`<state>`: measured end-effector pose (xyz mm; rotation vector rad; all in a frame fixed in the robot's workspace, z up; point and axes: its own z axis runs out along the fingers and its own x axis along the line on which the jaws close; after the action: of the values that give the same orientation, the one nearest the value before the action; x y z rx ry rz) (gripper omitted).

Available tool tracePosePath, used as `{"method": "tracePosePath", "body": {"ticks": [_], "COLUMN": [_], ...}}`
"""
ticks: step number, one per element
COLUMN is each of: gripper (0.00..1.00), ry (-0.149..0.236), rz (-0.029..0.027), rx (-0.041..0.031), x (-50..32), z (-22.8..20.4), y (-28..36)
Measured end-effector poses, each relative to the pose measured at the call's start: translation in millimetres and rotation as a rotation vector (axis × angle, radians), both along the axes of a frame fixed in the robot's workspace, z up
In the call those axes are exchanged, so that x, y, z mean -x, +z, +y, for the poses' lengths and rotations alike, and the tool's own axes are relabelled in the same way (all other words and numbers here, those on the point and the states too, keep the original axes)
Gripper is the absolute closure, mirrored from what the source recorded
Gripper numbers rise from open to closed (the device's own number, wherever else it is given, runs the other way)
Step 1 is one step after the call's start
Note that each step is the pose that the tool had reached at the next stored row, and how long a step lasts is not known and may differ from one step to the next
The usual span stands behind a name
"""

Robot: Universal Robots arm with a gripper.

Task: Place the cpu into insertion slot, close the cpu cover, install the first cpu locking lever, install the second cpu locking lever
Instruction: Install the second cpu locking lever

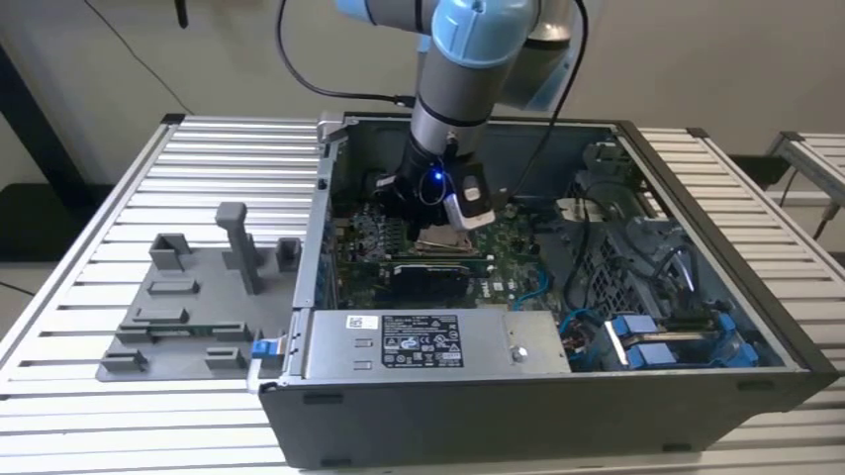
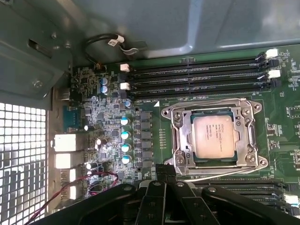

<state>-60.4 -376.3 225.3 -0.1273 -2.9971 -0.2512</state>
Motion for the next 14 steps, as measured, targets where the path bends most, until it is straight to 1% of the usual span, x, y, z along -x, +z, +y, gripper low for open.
{"method": "tracePosePath", "body": {"ticks": [6,14], "gripper": [0.89,0.89], "ry": [0.000,0.000], "rz": [-0.0045,-0.0078], "rx": [0.0001,0.0001], "x": [1.6,4.6], "z": [0.0,0.0], "y": [-3.8,-7.5]}}
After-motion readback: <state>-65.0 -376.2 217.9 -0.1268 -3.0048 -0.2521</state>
